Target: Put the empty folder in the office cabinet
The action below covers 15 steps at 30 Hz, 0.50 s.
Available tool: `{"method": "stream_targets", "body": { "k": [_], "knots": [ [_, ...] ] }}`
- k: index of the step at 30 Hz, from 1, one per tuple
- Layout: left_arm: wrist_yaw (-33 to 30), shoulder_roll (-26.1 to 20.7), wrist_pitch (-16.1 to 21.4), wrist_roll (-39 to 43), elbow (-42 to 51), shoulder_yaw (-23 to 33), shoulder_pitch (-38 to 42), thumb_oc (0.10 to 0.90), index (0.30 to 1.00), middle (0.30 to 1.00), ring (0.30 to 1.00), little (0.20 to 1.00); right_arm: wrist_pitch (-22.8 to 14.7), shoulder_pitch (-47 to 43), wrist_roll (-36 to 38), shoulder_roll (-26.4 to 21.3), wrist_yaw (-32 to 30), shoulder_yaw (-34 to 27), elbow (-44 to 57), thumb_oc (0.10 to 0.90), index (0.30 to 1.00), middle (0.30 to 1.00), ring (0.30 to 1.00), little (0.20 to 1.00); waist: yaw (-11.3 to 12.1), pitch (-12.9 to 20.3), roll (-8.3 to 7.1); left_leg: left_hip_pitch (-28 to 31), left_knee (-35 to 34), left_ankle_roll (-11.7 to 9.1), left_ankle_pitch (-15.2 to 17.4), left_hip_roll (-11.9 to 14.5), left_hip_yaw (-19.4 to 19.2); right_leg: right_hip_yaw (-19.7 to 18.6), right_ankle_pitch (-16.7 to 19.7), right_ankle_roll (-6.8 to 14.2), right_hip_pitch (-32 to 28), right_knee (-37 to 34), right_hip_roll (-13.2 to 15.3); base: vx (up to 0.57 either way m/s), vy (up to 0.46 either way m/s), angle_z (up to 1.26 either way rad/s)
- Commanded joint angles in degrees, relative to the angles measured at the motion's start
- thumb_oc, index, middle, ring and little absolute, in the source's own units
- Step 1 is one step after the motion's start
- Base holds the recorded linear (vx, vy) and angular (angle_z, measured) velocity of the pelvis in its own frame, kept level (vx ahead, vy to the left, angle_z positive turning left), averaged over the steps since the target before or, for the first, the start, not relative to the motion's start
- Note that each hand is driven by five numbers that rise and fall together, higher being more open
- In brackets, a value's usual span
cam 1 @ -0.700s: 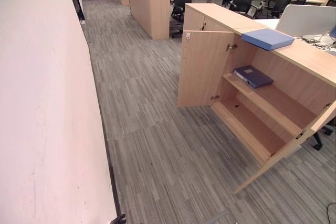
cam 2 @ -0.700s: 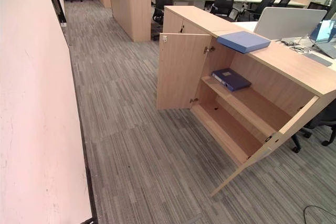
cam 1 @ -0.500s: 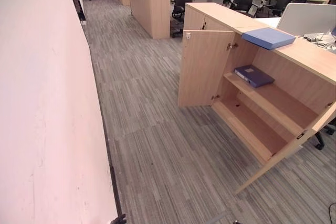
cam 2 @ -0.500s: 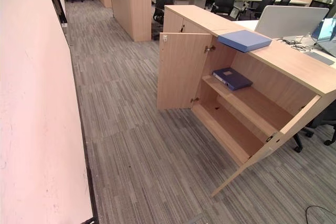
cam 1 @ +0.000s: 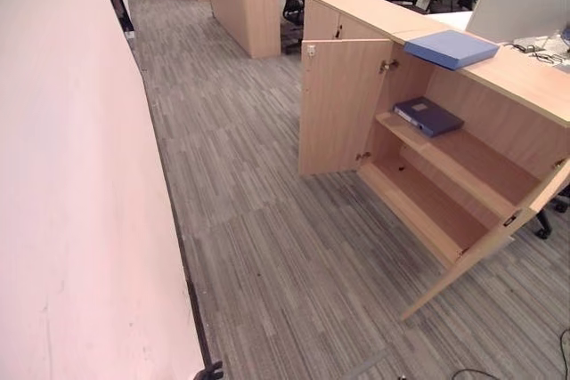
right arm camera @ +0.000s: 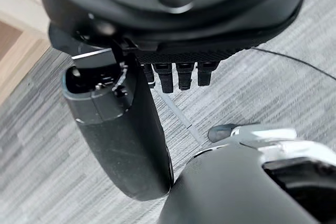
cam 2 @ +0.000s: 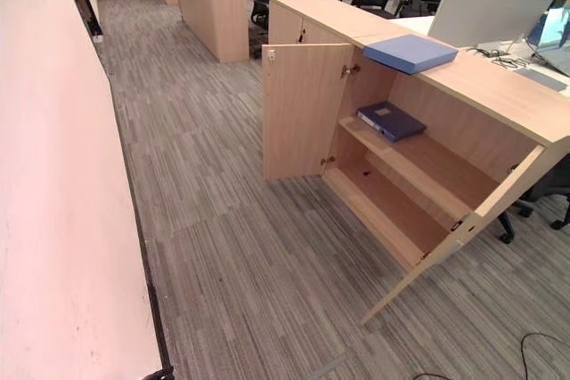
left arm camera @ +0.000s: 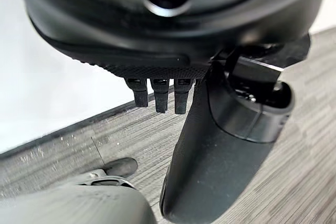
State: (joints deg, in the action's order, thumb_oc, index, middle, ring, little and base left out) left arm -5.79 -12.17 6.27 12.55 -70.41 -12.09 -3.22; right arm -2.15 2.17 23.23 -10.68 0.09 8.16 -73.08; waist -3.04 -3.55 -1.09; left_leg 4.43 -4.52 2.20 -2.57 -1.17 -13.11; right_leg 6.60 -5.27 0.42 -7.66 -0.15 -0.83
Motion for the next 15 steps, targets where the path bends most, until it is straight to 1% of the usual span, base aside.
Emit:
{"method": "stream_targets", "body": {
  "k": [1, 6, 7, 9, 12, 15],
  "knots": [
    [0.90, 4.98, -0.05, -4.29, -4.39, -1.71, 3.70, 0.800, 0.900, 0.900, 0.900, 0.900, -1.93, -2.00, 0.94, -2.05, -1.46, -0.04, 1.97, 0.800, 0.900, 0.900, 0.900, 0.900, -0.98, 2.18, -0.58, 4.25, -0.48, -3.18, 5.33, -0.33, -1.60, 0.80, 8.15, 6.33, 1.96, -4.68, 0.97, 0.01, 0.025, -0.15],
    [1.06, 5.18, -0.17, -4.92, -4.92, -1.88, 3.53, 0.800, 0.900, 0.900, 0.900, 0.900, -1.94, -2.43, -0.92, -2.63, -2.51, 0.31, 3.55, 0.800, 0.900, 0.900, 0.900, 0.900, -1.18, 2.31, -0.35, 4.42, -0.48, -3.10, 5.45, -0.37, -1.81, 0.53, 8.13, 6.31, 1.96, -4.58, 0.90, 0.00, 0.015, -0.06],
    [-0.21, 5.65, 0.06, -5.21, -4.80, -2.12, 3.61, 0.800, 0.900, 0.900, 0.900, 0.900, -2.89, -3.23, -3.01, -1.56, -4.75, 0.28, 2.02, 0.800, 0.900, 0.900, 0.900, 0.900, -0.94, 2.20, 0.01, 4.51, -0.48, -3.03, 5.56, -0.40, -1.75, 0.80, 8.02, 6.37, 1.90, -4.55, 1.01, 0.00, 0.034, -0.02],
    [-1.48, 5.53, 0.64, -5.94, -3.51, -3.06, 3.45, 0.800, 0.900, 0.900, 0.900, 0.900, -2.67, -3.24, -3.92, -0.41, -5.56, 0.89, 0.18, 0.800, 0.900, 0.900, 0.900, 0.900, -0.82, 1.79, 0.35, 4.57, -0.48, -2.97, 5.52, -0.46, -1.48, 1.01, 7.93, 6.35, 1.74, -4.49, 1.12, 0.00, 0.020, 0.00],
    [-2.08, 4.96, 1.05, -5.94, -2.56, -3.33, 3.63, 0.800, 0.900, 0.900, 0.900, 0.900, -2.67, -2.62, -5.38, 0.05, -5.44, 3.21, 3.06, 0.800, 0.900, 0.900, 0.900, 0.900, -0.78, 1.36, 0.19, 4.56, -0.48, -3.00, 5.41, -0.47, -1.45, 0.98, 7.92, 6.28, 1.69, -4.44, 1.17, -0.01, 0.005, 0.03],
    [-2.22, 4.97, 0.81, -5.34, -3.01, -2.77, 3.94, 0.800, 0.900, 0.900, 0.900, 0.900, -2.14, -2.68, -5.76, -0.06, -4.70, 3.90, 2.46, 0.800, 0.900, 0.900, 0.900, 0.900, -0.73, 1.21, 0.02, 4.70, -0.48, -3.04, 5.43, -0.45, -1.31, 1.05, 7.78, 6.17, 1.51, -4.41, 1.11, 0.00, 0.000, 0.00]
  ]
}}
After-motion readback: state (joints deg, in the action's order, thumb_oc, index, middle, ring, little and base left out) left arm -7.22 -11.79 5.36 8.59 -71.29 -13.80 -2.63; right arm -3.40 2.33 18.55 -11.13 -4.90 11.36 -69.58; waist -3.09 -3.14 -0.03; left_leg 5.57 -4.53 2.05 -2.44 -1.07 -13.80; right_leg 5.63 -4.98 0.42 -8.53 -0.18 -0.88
